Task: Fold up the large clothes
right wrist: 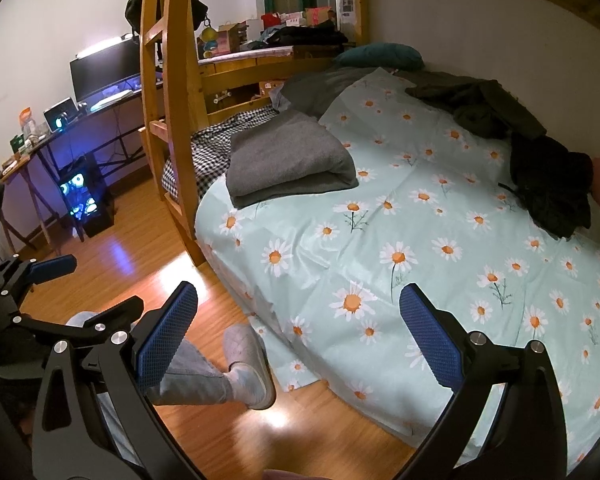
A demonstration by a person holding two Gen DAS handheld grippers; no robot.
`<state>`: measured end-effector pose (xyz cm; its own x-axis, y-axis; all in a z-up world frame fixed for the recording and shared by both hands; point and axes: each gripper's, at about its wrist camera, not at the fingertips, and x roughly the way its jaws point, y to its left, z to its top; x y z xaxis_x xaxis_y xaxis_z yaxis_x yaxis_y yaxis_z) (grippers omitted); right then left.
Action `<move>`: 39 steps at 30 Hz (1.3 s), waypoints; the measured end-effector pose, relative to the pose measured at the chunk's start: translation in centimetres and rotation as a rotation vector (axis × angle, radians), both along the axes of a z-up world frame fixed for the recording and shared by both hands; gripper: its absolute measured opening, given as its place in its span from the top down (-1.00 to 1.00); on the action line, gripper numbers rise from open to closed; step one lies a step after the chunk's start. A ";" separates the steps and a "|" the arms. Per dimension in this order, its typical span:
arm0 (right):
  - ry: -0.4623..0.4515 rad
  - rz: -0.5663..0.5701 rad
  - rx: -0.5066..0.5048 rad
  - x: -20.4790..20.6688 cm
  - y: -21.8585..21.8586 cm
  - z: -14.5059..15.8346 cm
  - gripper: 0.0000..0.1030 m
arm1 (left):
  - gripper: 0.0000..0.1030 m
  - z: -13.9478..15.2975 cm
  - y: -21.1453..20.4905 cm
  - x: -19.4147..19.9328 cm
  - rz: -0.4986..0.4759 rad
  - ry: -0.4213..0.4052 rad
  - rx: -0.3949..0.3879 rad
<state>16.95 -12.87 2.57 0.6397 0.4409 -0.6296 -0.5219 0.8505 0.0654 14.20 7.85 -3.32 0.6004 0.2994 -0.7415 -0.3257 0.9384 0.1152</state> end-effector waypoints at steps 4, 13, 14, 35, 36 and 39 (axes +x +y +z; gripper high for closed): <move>0.004 0.018 -0.001 1.0 0.4 -0.1 -0.93 | -0.89 0.1 0.4 1.0 0.012 0.000 0.015; -0.005 0.058 -0.007 2.8 0.4 0.2 -0.93 | -0.89 -0.1 0.9 3.4 0.037 0.027 0.041; -0.003 0.060 -0.008 3.2 0.3 0.1 -0.93 | -0.89 -0.1 0.9 3.7 0.040 0.030 0.046; 0.025 0.106 -0.036 7.3 1.3 -1.1 -0.93 | -0.89 0.1 1.6 8.0 0.056 0.069 0.088; 0.027 0.105 -0.033 7.4 1.2 -1.1 -0.93 | -0.89 0.1 1.6 8.2 0.056 0.072 0.089; 0.031 0.098 -0.029 8.0 1.0 -1.2 -0.93 | -0.89 0.0 1.6 8.4 0.053 0.076 0.086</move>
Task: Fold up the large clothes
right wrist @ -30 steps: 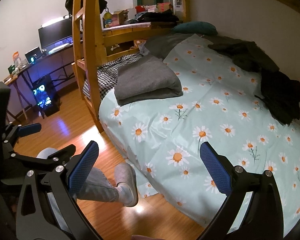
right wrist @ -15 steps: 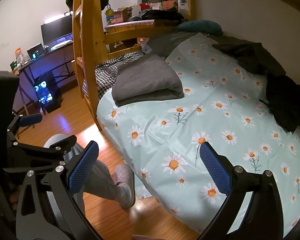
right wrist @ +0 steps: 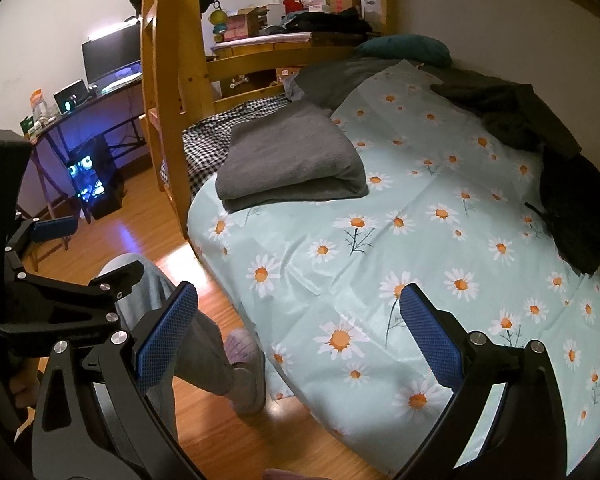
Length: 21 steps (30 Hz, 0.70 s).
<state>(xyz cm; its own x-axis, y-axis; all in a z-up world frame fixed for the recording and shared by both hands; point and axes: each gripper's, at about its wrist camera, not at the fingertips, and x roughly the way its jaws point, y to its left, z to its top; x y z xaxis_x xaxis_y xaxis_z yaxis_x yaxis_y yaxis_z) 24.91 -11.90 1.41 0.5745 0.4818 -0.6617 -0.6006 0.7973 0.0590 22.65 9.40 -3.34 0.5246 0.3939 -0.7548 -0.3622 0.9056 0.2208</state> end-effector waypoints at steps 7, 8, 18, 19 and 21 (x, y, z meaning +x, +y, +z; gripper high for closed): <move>0.017 -0.012 0.001 0.1 -0.2 -0.7 -0.93 | -0.89 -0.3 -0.3 -0.2 -0.013 0.011 -0.004; 0.017 -0.012 0.000 0.1 -0.2 -0.8 -0.93 | -0.89 -0.3 -0.3 -0.3 -0.016 0.012 -0.005; 0.001 -0.013 -0.003 -0.7 0.1 -0.7 -0.93 | -0.89 -0.3 -0.2 -0.8 -0.023 0.020 0.002; 0.000 -0.014 -0.002 -0.7 0.1 -0.6 -0.93 | -0.89 -0.3 -0.2 -0.8 -0.024 0.019 0.004; -0.003 -0.017 0.000 -0.9 0.1 -0.5 -0.93 | -0.89 -0.3 -0.2 -1.0 -0.021 0.020 0.002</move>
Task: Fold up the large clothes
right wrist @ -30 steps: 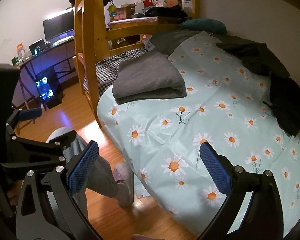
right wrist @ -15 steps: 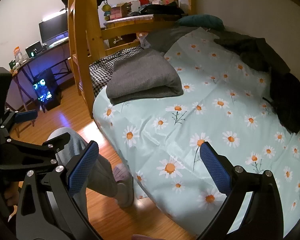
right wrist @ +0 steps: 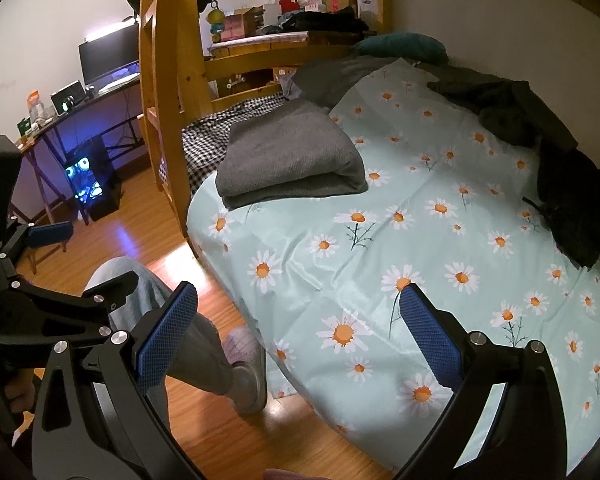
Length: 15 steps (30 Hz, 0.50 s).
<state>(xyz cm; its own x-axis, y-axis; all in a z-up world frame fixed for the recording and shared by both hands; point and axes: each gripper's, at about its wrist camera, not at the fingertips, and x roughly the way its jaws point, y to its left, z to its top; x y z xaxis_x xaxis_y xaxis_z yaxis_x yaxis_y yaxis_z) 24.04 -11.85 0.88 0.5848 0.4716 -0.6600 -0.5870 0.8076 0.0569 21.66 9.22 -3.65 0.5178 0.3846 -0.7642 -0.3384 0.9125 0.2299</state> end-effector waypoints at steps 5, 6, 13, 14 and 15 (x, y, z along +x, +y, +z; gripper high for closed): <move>-0.002 -0.013 0.003 0.0 -0.3 0.1 -0.93 | -0.89 0.1 0.3 -0.5 -0.011 -0.011 -0.040; -0.003 -0.016 0.004 0.0 -0.4 0.1 -0.93 | -0.89 0.1 0.3 -0.6 -0.012 -0.014 -0.041; -0.004 -0.017 0.007 -0.1 -0.5 0.2 -0.93 | -0.89 0.3 0.2 -0.5 -0.015 -0.020 -0.034; -0.004 -0.017 0.008 -0.1 -0.6 0.3 -0.93 | -0.89 0.4 0.2 -0.4 -0.016 -0.020 -0.033; -0.004 -0.016 0.007 -0.1 -0.5 0.2 -0.93 | -0.89 0.3 0.2 -0.4 -0.017 -0.020 -0.032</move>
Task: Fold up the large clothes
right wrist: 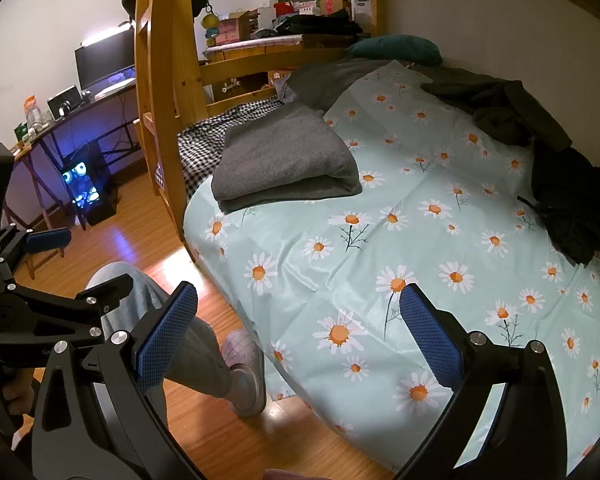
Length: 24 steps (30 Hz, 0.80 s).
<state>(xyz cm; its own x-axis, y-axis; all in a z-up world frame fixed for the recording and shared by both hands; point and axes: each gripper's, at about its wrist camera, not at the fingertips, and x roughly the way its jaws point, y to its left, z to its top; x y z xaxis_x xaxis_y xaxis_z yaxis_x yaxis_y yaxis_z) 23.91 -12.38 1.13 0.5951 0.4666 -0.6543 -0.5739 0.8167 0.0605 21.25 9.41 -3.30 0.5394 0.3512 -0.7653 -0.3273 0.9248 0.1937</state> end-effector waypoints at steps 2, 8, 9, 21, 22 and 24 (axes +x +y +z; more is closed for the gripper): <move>0.000 -0.002 0.000 0.0 0.0 0.0 -0.93 | -0.89 0.0 0.0 0.0 -0.004 0.002 0.000; 0.002 -0.006 0.000 0.1 -0.1 0.1 -0.93 | -0.89 -0.2 -0.3 0.2 -0.012 0.017 0.007; 0.002 -0.007 -0.001 0.1 -0.1 0.1 -0.93 | -0.89 -0.2 -0.4 0.2 -0.013 0.018 0.005; 0.004 -0.011 -0.003 0.3 -0.2 0.0 -0.93 | -0.89 -0.3 -0.4 0.1 -0.024 0.010 -0.023; 0.005 -0.010 -0.001 0.3 -0.2 0.0 -0.93 | -0.89 -0.2 -0.3 0.1 -0.021 0.008 -0.030; 0.004 -0.011 -0.004 0.3 -0.2 0.0 -0.93 | -0.89 -0.2 -0.2 0.1 -0.017 0.005 -0.034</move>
<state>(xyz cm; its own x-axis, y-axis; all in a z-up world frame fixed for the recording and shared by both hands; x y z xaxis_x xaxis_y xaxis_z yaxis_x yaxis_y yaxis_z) 24.25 -12.55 1.13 0.5976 0.4576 -0.6584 -0.5645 0.8233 0.0597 21.33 9.20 -3.50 0.5415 0.3156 -0.7793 -0.3104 0.9364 0.1636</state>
